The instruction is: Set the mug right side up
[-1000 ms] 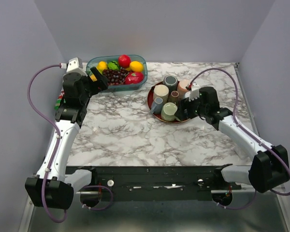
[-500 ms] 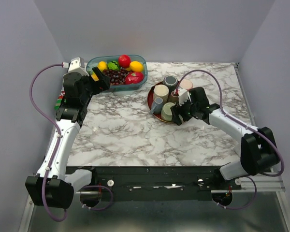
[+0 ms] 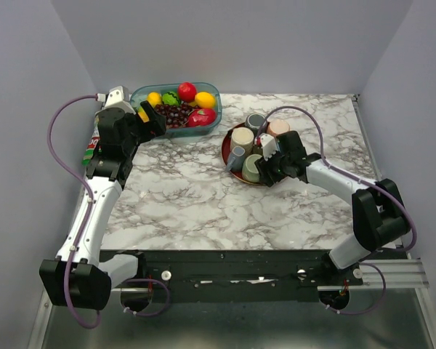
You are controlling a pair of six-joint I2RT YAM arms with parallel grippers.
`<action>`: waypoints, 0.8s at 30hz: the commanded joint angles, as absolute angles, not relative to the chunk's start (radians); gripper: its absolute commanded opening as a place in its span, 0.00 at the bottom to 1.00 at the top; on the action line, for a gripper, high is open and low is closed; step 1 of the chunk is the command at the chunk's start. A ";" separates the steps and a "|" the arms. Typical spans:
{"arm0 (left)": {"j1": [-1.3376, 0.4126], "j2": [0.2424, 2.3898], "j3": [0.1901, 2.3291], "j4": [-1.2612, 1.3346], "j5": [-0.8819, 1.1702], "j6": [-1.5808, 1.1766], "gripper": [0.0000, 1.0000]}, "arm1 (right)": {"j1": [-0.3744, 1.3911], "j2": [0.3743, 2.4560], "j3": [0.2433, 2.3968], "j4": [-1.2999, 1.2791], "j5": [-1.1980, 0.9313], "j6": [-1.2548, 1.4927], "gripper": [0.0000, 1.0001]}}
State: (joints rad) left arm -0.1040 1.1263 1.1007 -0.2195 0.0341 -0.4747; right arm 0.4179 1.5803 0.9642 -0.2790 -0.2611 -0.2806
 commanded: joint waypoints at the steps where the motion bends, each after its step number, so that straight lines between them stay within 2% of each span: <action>1: -0.097 1.129 1.103 -0.210 0.008 -0.457 0.99 | 0.426 1.586 0.997 -0.262 -0.183 -0.310 0.58; 2: -0.097 1.129 1.100 -0.210 0.008 -0.457 0.99 | 0.426 1.589 0.999 -0.268 -0.172 -0.313 0.53; 10: -0.095 1.149 1.092 -0.202 0.008 -0.453 0.99 | 0.440 1.626 1.019 -0.268 -0.135 -0.339 0.35; 13: -0.095 1.150 1.092 -0.199 0.008 -0.449 0.99 | 0.442 1.643 1.028 -0.278 -0.133 -0.342 0.21; 14: -0.095 1.150 1.092 -0.201 0.008 -0.448 0.99 | 0.445 1.647 1.034 -0.284 -0.130 -0.342 0.07; 15: -0.095 1.152 1.092 -0.201 0.008 -0.446 0.99 | 0.445 1.651 1.035 -0.288 -0.127 -0.344 0.01; 24: -0.094 1.157 1.091 -0.196 0.008 -0.451 0.99 | 0.454 1.622 1.011 -0.279 -0.095 -0.368 0.00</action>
